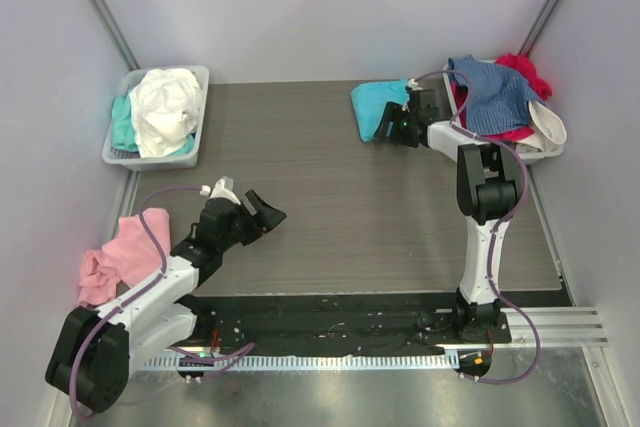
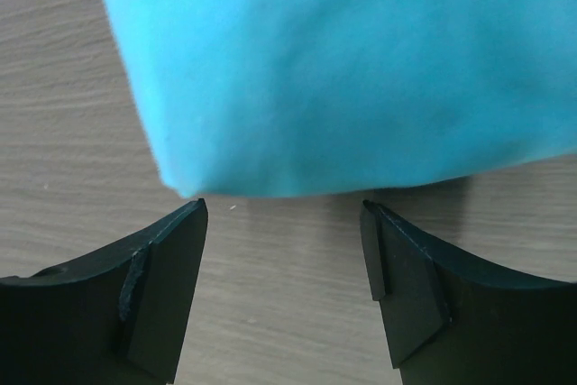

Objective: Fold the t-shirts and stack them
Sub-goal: Neatly place the folded tshirt to the corner

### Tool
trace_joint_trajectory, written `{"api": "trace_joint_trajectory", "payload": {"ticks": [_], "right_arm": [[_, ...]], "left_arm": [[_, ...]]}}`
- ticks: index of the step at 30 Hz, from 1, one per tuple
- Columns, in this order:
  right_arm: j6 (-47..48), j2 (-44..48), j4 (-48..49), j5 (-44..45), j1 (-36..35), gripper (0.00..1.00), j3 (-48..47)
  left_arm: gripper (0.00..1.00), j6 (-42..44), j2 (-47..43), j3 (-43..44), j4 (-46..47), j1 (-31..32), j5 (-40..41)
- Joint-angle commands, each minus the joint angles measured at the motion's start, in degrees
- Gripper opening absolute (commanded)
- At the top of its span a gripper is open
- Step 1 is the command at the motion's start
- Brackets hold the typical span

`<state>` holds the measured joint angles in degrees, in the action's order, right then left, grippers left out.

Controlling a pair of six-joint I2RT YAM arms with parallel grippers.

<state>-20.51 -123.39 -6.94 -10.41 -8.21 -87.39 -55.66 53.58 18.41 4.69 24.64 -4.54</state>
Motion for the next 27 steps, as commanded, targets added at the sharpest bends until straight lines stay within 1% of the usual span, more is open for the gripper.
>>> {"api": "trace_joint_trajectory", "payload": {"ticks": [1,6,14,18,23,27], "right_arm": [[0.30,4.57,-0.53,-0.05,-3.65,0.77,-0.32],[0.74,0.79,-2.29,0.13,-5.41,0.77,-4.01],[0.30,-6.15,-3.25,-0.84,-5.42,0.77,-10.85],[0.47,-10.19,-4.57,-1.01,-5.42,0.77,-14.46],[0.30,-12.57,-5.19,-1.89,-5.33,0.77,-17.54],[0.12,-12.66,-5.19,-2.77,-5.42,0.77,-17.81]], "left_arm": [[0.78,-0.59,-1.11,-0.13,0.32,0.05,0.14],[0.78,-0.68,-1.81,-0.48,-0.03,0.05,0.23],[0.79,-0.68,-4.01,-1.36,-1.70,0.14,2.16],[0.78,-0.59,-3.75,-1.54,-1.88,0.05,2.34],[0.78,-0.59,-2.78,-1.19,-1.52,0.05,2.51],[0.79,-0.50,-1.99,-0.84,-1.17,0.14,2.16]]}}
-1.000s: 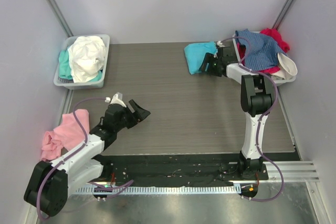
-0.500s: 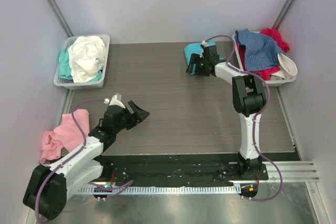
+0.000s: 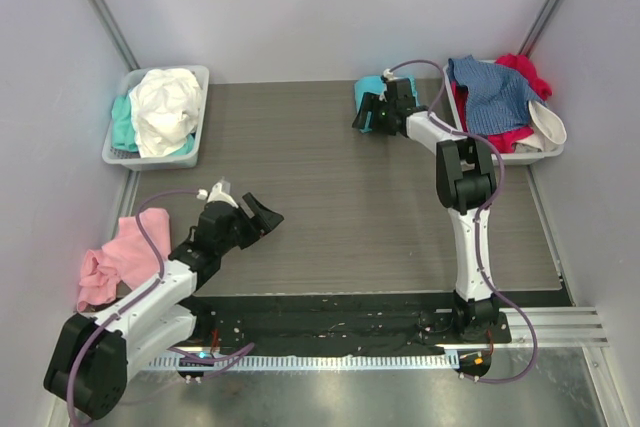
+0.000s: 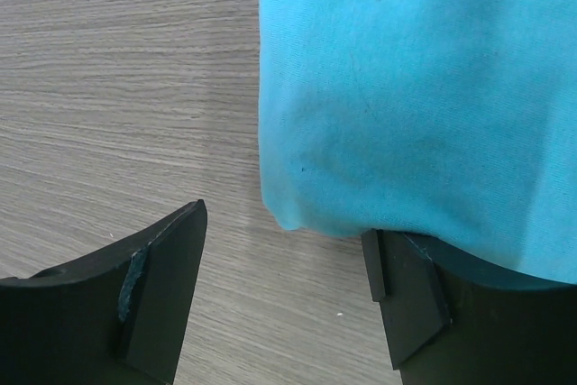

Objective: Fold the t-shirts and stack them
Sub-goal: Neatly place the folded tshirt to the corner

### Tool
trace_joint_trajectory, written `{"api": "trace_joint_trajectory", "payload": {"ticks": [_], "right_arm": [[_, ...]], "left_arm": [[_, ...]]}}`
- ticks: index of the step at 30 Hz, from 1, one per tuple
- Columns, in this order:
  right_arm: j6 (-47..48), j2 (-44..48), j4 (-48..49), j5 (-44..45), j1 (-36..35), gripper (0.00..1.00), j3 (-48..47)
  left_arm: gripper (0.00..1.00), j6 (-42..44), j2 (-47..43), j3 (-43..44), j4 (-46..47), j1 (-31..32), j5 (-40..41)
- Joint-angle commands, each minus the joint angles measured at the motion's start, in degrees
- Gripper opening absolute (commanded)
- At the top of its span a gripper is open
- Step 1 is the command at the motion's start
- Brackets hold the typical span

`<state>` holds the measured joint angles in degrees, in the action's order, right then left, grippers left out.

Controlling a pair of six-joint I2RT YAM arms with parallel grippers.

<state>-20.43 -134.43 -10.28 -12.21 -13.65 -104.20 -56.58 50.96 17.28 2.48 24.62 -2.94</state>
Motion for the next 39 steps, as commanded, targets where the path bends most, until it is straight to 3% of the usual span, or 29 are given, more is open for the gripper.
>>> {"api": "trace_joint_trajectory", "payload": {"ticks": [1,7,12,23,26,28,39], "right_arm": [[-0.05,-1.28,-1.58,-1.24,0.11,0.77,-0.57],[-3.74,8.29,3.16,-6.33,-0.67,0.77,8.04],[-5.32,20.23,2.03,-4.05,-2.96,0.77,13.31],[-8.75,46.53,7.38,3.15,-11.12,0.80,48.37],[-9.63,52.50,7.30,3.68,-12.10,0.98,56.37],[-9.72,56.62,7.12,3.24,-12.54,1.00,60.93],[-7.96,65.26,2.55,6.58,-12.80,1.00,67.29]], "left_arm": [[0.79,0.33,0.55,0.30,1.03,0.08,0.57],[0.78,0.85,0.28,1.53,0.33,0.08,-0.05],[0.78,2.61,1.42,4.34,-0.99,0.08,0.13],[0.78,4.28,4.41,8.38,-2.30,0.08,1.18],[0.78,4.19,3.97,8.12,-2.30,0.16,2.15],[0.79,4.28,3.71,8.03,-3.87,0.16,2.50],[1.00,4.63,3.10,8.30,-7.04,0.08,5.04]]}}
